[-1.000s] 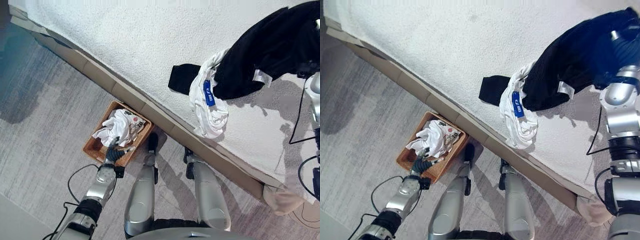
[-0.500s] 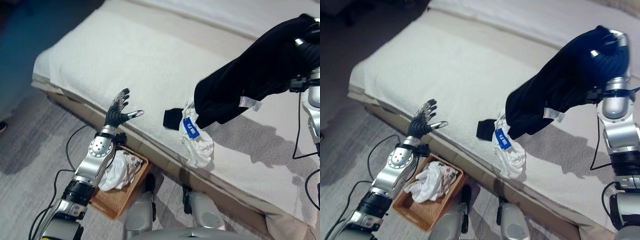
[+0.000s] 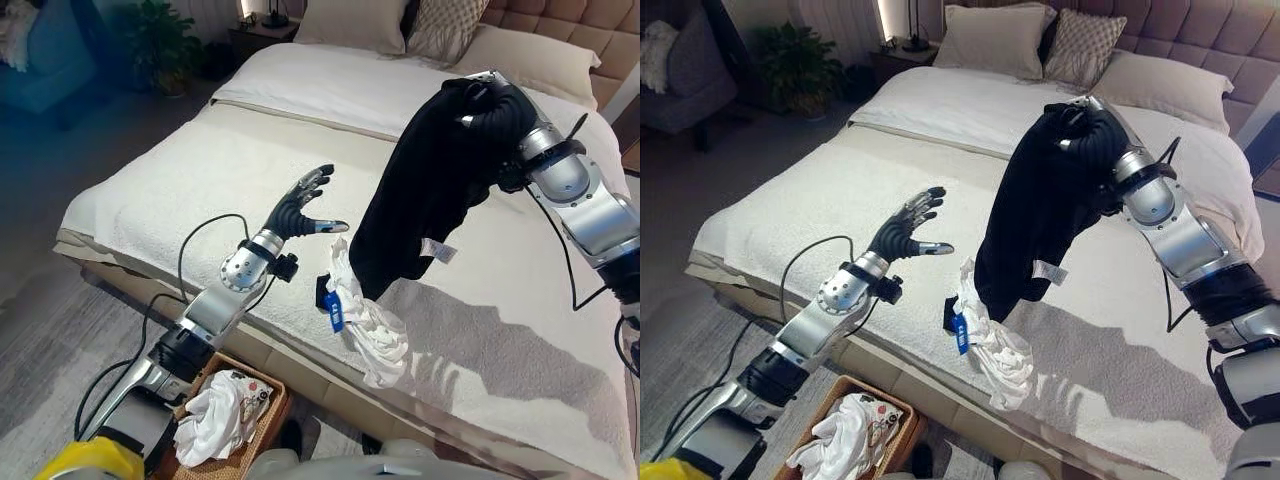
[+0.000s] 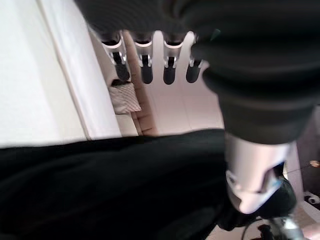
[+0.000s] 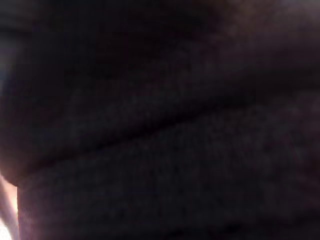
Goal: Pick up clothes into the bucket
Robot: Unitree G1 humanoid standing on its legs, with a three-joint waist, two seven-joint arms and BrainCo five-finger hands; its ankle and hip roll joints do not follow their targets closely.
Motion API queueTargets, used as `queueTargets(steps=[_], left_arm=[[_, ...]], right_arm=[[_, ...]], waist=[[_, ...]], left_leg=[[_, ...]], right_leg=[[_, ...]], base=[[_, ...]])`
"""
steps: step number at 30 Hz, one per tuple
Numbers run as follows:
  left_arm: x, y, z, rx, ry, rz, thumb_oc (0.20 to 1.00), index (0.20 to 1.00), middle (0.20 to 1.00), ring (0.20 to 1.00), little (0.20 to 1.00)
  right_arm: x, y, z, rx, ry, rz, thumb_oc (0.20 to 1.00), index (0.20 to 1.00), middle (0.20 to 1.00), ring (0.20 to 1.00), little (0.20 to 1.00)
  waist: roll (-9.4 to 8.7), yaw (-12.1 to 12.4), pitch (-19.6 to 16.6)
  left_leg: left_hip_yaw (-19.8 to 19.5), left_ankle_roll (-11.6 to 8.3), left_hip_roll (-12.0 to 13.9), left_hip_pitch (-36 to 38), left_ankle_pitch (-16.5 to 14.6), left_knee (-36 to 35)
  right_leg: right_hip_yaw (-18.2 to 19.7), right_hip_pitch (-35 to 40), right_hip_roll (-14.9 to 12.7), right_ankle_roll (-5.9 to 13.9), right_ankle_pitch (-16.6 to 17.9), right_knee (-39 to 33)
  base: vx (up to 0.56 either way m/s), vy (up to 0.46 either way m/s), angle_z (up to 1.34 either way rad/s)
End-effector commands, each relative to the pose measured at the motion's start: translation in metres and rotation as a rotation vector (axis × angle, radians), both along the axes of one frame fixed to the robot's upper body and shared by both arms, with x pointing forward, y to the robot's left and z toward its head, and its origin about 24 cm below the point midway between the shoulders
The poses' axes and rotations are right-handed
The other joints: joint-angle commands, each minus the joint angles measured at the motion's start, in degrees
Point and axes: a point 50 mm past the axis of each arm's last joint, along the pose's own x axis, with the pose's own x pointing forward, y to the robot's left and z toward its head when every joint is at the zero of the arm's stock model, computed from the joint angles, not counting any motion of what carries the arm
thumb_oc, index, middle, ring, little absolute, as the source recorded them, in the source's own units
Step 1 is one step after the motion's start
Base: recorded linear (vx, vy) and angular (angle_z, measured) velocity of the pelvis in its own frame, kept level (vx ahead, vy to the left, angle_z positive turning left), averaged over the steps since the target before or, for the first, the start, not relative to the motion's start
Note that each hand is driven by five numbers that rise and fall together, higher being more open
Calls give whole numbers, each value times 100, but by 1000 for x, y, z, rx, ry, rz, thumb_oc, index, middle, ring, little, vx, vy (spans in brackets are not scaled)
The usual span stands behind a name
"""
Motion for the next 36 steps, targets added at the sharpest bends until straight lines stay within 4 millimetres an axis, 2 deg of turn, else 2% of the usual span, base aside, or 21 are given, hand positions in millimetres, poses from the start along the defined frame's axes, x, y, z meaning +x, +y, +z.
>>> queueTargets(steps=[1,7,11,14,19,23,24,25,26,30,33,36], left_arm=[[11,-13,-2,47,11,-31,1000,1000,1000,1000,1000],[20,-20,-20,97,64,40,1000,1000,1000,1000,1000],[23,-30,-26,48,117,33,1000,1000,1000,1000,1000],[18,-47,-23,-48,181,-66,1000,1000,1000,1000,1000],[-1,-78,-18,-105,309,-340,1000,1000,1000,1000,1000],[-10,-86,-20,-139,395,-439,1000,1000,1000,1000,1000],[-14,-89,-23,-173,447,-473,765,765,765,765,765],[-17,-90,-25,-195,493,-506,319,319,319,319,319],[-20,-89,-28,-216,529,-530,200,200,200,200,200],[-30,-81,-39,-269,633,-588,200,200,200,200,200],[-33,-70,-45,-329,662,-577,200,200,200,200,200],[-36,-60,-53,-440,699,-528,200,200,200,200,200]], right_arm=[[-6,30,30,76,-86,160,200,200,200,200,200],[-22,60,20,174,-20,379,200,200,200,200,200],[-32,77,17,191,15,489,200,200,200,200,200],[-36,86,15,174,38,541,200,200,200,200,200],[-38,95,9,148,91,589,200,200,200,200,200],[-38,98,4,146,115,596,200,200,200,200,200],[-38,99,4,149,117,604,200,200,200,200,200],[-37,100,4,151,119,609,200,200,200,200,200],[-37,100,2,159,126,612,200,200,200,200,200],[-34,98,-4,154,137,599,200,200,200,200,200],[-30,87,-9,152,134,545,200,200,200,200,200],[-21,68,-21,167,143,434,200,200,200,200,200]], waist=[[-371,-14,-684],[-377,-23,-756],[-383,-31,-779],[-372,-43,-808],[-303,-81,-852],[-286,-94,-884],[-290,-99,-892],[-285,-105,-898],[-283,-109,-904],[-281,-110,-929],[-277,-94,-928],[-291,-53,-910]], left_leg=[[67,116,-205,69,-460,153],[25,131,-217,142,-470,125],[15,139,-223,168,-480,143],[17,143,-225,179,-478,141],[3,146,-227,212,-478,129],[-20,144,-231,224,-471,126],[-13,141,-232,235,-472,119],[-14,140,-230,234,-474,121],[-11,137,-228,239,-473,119],[9,135,-221,252,-484,107],[17,138,-223,259,-486,104],[16,151,-224,263,-495,109]], right_leg=[[-10,-153,-232,287,-13,394],[-34,-69,-261,300,-36,405],[-40,-37,-274,303,-35,410],[-48,-23,-283,314,-23,392],[-52,6,-300,342,0,370],[-54,20,-308,350,-4,373],[-54,32,-311,356,4,358],[-51,29,-310,357,3,359],[-47,32,-309,358,8,350],[-16,34,-302,365,25,309],[0,32,-301,360,45,277],[-4,40,-304,355,51,259]], base=[[0,0,0],[0,0,0],[1,1,1],[0,6,4],[-1,4,1],[0,0,0],[0,0,0],[0,0,0],[0,0,0],[0,0,0],[0,0,0],[-4,1,-1]])
